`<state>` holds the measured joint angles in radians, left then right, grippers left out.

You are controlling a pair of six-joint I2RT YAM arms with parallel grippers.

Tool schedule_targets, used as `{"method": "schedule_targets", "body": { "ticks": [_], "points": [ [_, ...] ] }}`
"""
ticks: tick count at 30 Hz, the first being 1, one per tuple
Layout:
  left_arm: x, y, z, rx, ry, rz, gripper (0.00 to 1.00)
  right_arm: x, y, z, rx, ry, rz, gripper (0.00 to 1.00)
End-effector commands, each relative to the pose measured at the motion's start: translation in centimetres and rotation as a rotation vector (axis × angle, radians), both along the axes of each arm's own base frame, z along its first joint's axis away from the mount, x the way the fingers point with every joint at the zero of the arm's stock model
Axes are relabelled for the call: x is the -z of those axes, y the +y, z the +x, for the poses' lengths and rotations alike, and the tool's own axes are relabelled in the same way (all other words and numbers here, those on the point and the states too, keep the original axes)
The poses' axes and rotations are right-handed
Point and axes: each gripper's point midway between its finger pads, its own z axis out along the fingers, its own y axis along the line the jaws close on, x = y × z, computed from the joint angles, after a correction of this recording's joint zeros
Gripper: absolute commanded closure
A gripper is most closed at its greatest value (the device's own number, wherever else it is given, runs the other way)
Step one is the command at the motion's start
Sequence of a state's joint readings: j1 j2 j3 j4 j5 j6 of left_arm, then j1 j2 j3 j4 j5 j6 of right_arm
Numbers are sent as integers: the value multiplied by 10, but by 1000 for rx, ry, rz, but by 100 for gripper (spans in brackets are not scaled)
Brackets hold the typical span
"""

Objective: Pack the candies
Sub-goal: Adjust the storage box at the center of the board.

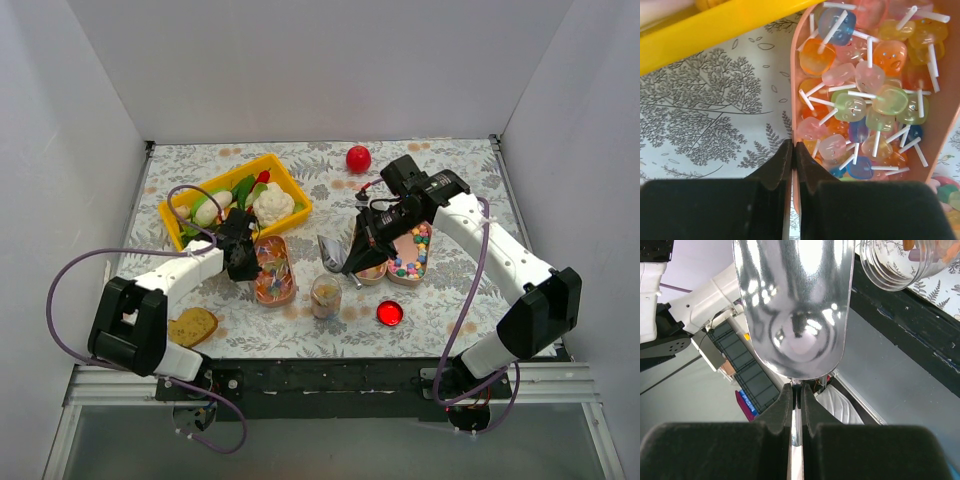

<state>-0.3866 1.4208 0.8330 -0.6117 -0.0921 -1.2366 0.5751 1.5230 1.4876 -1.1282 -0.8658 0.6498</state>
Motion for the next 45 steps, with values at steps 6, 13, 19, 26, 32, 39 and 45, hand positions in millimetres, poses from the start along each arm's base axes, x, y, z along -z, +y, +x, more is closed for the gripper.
{"method": "schedule_targets", "body": {
  "ticks": [6, 13, 19, 26, 32, 39, 45],
  "points": [
    [-8, -31, 37, 43, -53, -106, 100, -2, -4, 3, 15, -53, 44, 99],
    [-11, -61, 64, 86, -67, -168, 100, 5, -4, 8, 33, -47, 53, 99],
    [-11, -92, 91, 142, -111, -101, 100, 9, -7, 15, 55, -28, 49, 99],
    [-10, -129, 103, 212, -136, -39, 100, 24, -24, 28, 123, 17, 7, 99],
    [-8, -153, 95, 249, -143, -25, 100, 32, -31, 33, 135, 26, -11, 99],
    [-9, -172, 84, 277, -157, 19, 100, 41, -36, 37, 138, 41, -37, 99],
    [-23, -168, 86, 262, -201, 35, 75, 67, -38, 50, 156, 48, -119, 99]
  ]
}}
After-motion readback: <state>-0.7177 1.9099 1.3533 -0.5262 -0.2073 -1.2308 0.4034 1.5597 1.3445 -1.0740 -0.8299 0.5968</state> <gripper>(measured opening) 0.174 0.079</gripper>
